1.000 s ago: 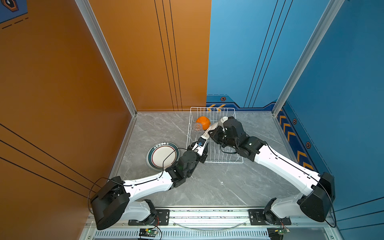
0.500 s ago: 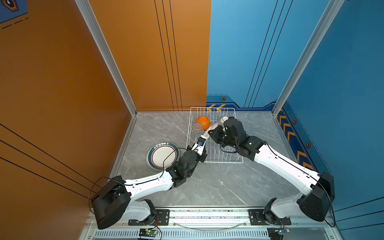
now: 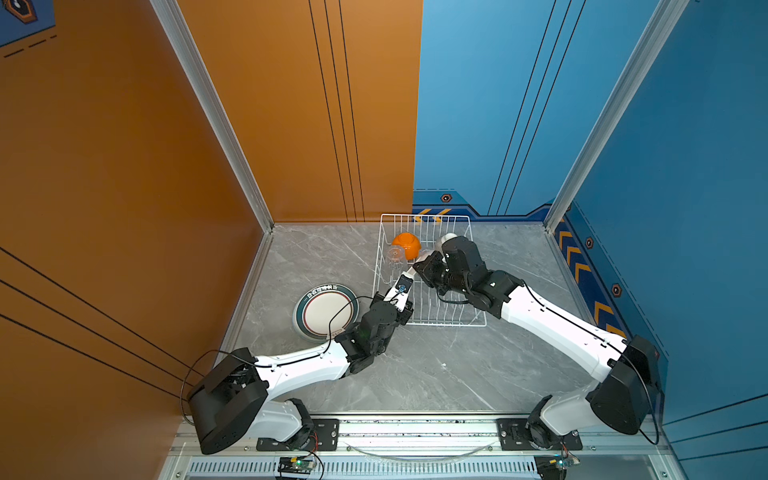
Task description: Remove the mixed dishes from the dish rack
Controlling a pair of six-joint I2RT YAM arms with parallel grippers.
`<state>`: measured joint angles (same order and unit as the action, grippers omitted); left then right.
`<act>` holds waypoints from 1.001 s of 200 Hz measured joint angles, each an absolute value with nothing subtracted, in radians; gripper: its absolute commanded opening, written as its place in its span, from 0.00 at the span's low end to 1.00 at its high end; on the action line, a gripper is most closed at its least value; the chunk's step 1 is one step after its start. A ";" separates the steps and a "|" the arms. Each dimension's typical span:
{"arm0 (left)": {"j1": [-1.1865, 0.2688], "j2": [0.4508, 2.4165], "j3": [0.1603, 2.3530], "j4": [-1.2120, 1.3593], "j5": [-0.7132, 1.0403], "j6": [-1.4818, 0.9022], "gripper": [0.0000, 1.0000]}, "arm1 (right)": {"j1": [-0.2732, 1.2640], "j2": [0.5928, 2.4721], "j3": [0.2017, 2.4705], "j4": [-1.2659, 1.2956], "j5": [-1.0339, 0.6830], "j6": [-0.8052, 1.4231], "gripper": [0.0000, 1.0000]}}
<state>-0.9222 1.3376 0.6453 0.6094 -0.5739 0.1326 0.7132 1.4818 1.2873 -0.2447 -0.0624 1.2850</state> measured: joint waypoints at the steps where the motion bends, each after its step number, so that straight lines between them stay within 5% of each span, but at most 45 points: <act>1: -0.922 1.338 0.645 0.609 -0.575 0.134 0.00 | 0.713 1.482 1.287 -0.244 -0.062 1.285 0.06; 49: -0.918 1.322 0.645 0.619 -0.586 0.096 0.00 | 0.686 1.483 1.287 -0.199 -0.105 1.310 0.38; 127: -0.900 1.240 0.638 0.540 -0.583 0.033 0.00 | 0.549 1.396 1.276 -0.149 -0.168 1.317 0.55; 200: -0.746 1.059 0.645 0.260 -0.501 -0.112 0.00 | 0.490 1.097 1.029 -0.161 -0.156 1.195 0.67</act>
<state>-0.7460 1.0588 0.6449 0.2604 -0.5011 -0.1123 0.4896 1.0973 1.0294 -0.1608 -0.1562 1.1954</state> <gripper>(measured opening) 0.065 0.652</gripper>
